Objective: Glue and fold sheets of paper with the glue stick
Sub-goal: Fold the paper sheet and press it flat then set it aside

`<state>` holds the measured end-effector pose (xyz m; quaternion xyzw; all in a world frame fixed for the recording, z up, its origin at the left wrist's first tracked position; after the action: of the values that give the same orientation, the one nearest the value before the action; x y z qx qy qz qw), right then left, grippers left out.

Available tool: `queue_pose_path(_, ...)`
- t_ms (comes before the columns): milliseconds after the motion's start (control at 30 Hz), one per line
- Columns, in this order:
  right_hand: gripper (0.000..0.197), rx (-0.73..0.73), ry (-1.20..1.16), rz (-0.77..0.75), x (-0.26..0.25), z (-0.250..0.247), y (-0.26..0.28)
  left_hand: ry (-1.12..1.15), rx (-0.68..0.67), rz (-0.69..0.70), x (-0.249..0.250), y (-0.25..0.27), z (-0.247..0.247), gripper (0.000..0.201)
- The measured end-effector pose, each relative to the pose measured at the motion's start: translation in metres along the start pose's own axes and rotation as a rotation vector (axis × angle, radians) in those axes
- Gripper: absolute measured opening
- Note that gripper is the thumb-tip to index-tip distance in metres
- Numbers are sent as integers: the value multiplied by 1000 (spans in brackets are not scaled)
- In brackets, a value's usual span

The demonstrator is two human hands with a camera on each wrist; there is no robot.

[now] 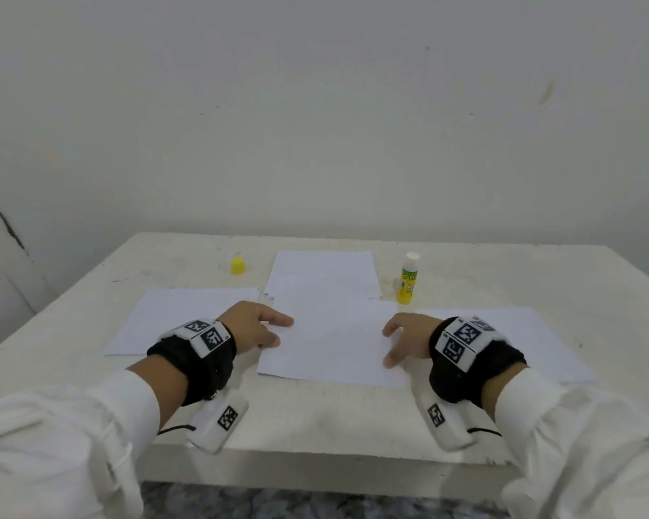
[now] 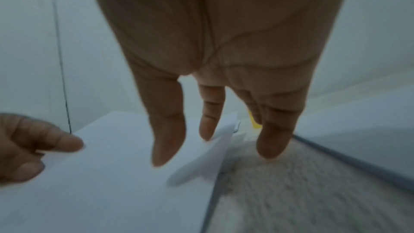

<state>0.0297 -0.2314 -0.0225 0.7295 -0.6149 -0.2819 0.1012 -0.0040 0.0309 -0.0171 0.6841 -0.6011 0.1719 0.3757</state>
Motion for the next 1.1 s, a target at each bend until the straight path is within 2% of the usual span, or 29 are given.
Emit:
queue_pose_path(100,49,32,-271,9,0,-10,-2,84,40,9,-2,-3,-10,37)
queue_pose_path(233,41,41,-330,12,-11,-19,-20,108,81,16,-2,-16,-27,38)
queue_pose_path(367,49,130,-217,20,-36,-39,-42,64,124,-21,-2,-44,-45,42)
queue_pose_path(500,45,166,-158,54,-51,-58,-73,-100,102,-57,6,-83,-61,50)
queue_pose_path(567,36,169,-101,86,-54,-64,-92,-196,71,-62,12,-104,-66,55)
queue_pose_path(633,13,131,-32,120,-60,-67,-108,-302,21,-69,17,-123,-66,60)
queue_pose_path(667,11,125,23,159,-60,-70,-115,-356,-3,-77,20,-131,-65,61)
queue_pose_path(700,13,113,62,175,-61,-71,-122,-400,-23,-89,21,-138,-64,62)
queue_pose_path(800,38,41,155,257,-55,-68,-142,-498,-81,-112,19,-159,-55,65)
queue_pose_path(900,41,1,237,292,-46,-60,-162,-603,-124,-119,12,-172,-47,65)
queue_pose_path(967,56,19,272,295,-24,-47,-206,-690,-124,-126,7,-174,-45,62)
queue_pose_path(1000,67,-6,291,321,0,-34,-248,-733,-117,-131,6,-173,-45,61)
queue_pose_path(1033,73,-53,338,304,11,-24,-266,-767,-104,-132,5,-172,-45,59)
queue_pose_path(1100,68,-47,324,307,8,-21,-248,-786,-74,-115,6,-166,-45,57)
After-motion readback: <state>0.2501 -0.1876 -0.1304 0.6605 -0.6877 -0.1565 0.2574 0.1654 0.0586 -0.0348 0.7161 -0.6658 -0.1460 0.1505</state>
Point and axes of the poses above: each hand's wrist, its own y-axis away from the middle knuckle, its own z-axis out of the palm, x = y × z, the point moved 9 cm from there along -y, towards the middle knuckle, and after that the axes turned 4 degrees about -x, right-handed, at the moved point
